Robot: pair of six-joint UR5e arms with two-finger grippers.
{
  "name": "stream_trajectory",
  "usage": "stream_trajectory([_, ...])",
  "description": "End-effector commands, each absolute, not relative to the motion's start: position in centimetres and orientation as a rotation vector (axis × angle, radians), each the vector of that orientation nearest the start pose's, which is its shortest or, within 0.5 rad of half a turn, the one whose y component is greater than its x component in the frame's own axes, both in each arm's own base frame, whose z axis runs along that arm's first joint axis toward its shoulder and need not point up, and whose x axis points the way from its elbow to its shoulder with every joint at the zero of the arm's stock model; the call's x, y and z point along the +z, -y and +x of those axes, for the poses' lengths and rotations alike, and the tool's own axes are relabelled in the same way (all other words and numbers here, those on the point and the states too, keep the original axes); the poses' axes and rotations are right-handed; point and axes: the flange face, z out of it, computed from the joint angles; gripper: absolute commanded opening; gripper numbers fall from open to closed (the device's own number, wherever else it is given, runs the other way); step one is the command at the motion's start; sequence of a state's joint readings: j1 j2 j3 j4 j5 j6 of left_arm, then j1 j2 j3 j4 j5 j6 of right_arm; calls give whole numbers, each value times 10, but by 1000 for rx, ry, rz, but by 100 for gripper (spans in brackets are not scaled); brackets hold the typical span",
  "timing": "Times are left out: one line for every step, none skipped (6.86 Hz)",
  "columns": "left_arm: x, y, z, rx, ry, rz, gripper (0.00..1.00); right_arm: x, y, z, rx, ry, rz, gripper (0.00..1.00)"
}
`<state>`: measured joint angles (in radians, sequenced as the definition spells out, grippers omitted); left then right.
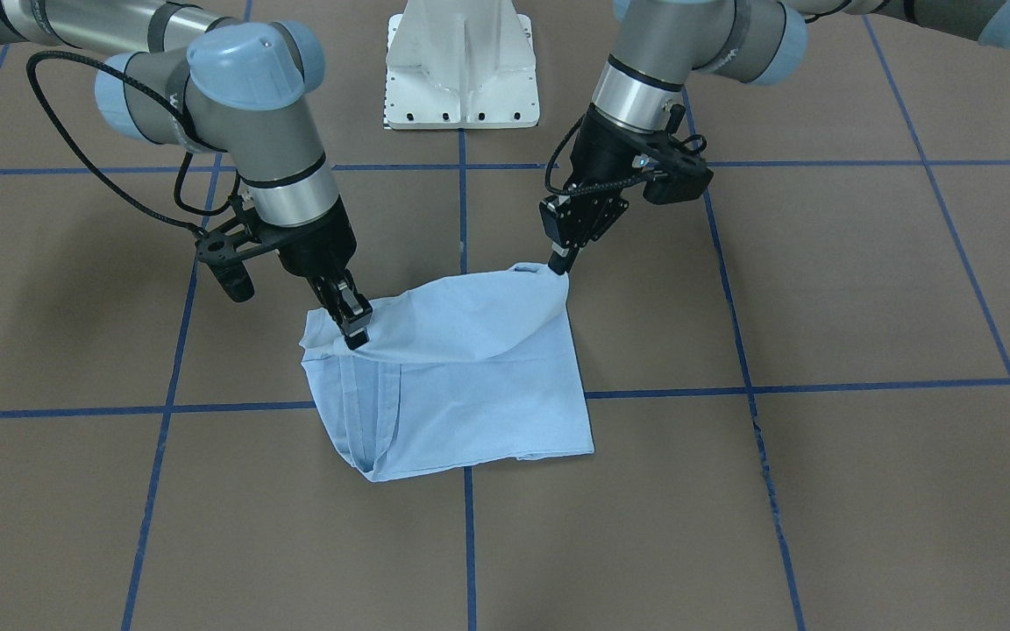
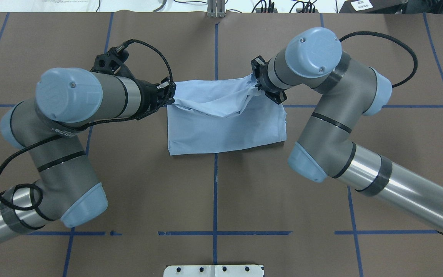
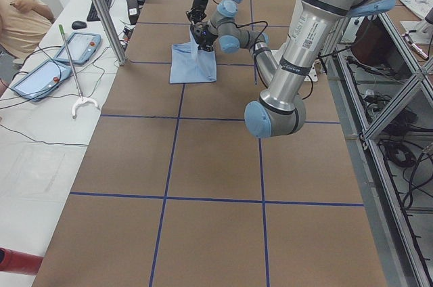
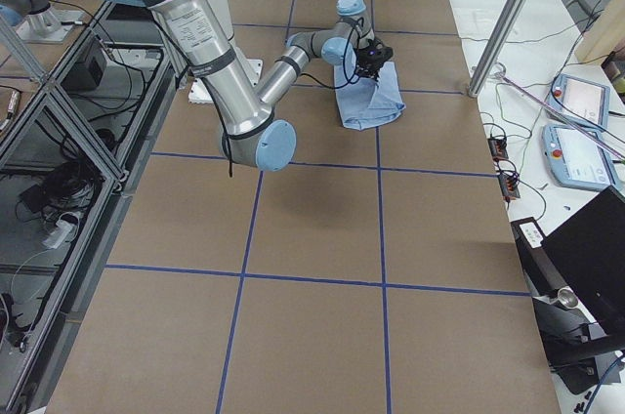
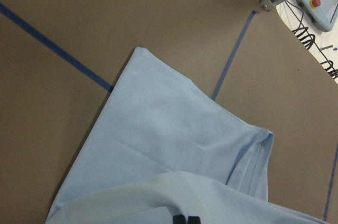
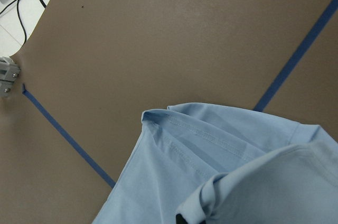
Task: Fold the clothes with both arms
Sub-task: 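Release the shirt and raise both grippers away from it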
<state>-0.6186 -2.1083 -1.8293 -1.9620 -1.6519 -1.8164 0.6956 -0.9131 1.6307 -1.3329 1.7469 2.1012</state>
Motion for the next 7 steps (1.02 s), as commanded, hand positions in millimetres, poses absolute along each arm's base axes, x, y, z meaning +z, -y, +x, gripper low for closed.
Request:
stream_trajectory([219,510,452,-691,-1159,219,0,246,585,-492,1045,1015,-70,0])
stream_trajectory([236,556,464,-674,-1150,278,0,246,619,-507,996,1019,-41,0])
stream_trajectory([273,617,466,-628,-1117,380,51,253,664,-516,852,980,61,99])
stream_trajectory([294,648,449,-571,-1094,468,100,259,705,-465,740,963,107,100])
stream_trajectory([304,651,439,-569,-1081,479,100,266,738,-418,663,962,94,100])
stream_trajectory([297,646,436,-561,-1098,478,100,264,737,-421,636,960,104,100])
stream_trajectory([284,621,418,-532,-1150,473,100,268,735,-420,637,961,98,100])
